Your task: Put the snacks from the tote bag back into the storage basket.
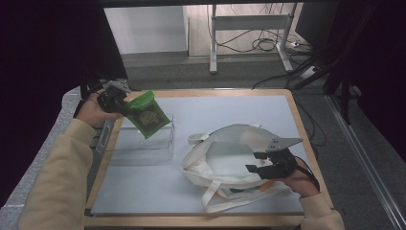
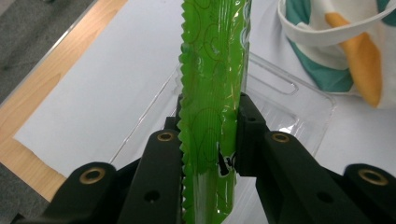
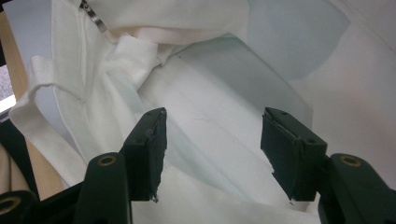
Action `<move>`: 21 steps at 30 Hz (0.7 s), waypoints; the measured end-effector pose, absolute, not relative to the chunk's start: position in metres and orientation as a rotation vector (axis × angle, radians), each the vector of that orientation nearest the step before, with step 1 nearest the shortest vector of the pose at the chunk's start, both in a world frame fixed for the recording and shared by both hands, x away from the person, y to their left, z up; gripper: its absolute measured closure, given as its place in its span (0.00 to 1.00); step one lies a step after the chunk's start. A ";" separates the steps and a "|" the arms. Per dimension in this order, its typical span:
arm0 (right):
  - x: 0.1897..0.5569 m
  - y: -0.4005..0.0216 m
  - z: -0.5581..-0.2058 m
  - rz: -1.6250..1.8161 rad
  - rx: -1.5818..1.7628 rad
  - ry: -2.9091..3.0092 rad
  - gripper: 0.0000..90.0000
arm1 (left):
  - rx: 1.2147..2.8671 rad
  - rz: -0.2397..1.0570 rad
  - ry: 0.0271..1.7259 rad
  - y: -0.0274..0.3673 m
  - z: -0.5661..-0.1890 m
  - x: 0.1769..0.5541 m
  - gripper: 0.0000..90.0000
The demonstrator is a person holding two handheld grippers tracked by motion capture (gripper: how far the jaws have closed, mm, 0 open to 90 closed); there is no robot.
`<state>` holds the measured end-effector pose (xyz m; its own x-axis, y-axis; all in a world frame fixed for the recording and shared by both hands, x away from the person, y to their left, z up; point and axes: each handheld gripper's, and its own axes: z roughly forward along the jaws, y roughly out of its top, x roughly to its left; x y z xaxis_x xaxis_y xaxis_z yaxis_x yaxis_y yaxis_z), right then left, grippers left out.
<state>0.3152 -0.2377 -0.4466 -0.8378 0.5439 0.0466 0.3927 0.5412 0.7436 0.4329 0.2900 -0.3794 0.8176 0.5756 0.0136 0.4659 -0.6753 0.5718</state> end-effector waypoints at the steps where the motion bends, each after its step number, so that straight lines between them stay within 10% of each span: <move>1: 0.315 -0.237 -0.447 1.175 0.797 2.587 0.45 | 2.448 0.259 0.762 0.290 -0.381 0.434 0.85; 21: 0.317 -0.238 -0.449 1.165 0.800 2.598 0.44 | 2.559 0.253 0.718 0.263 -0.422 0.457 0.82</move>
<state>0.3166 -0.2382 -0.4492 -0.8380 0.5434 0.0508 0.3994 0.5472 0.7356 0.4572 0.2628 -0.4223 0.8464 0.5303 0.0495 0.4441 -0.7541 0.4838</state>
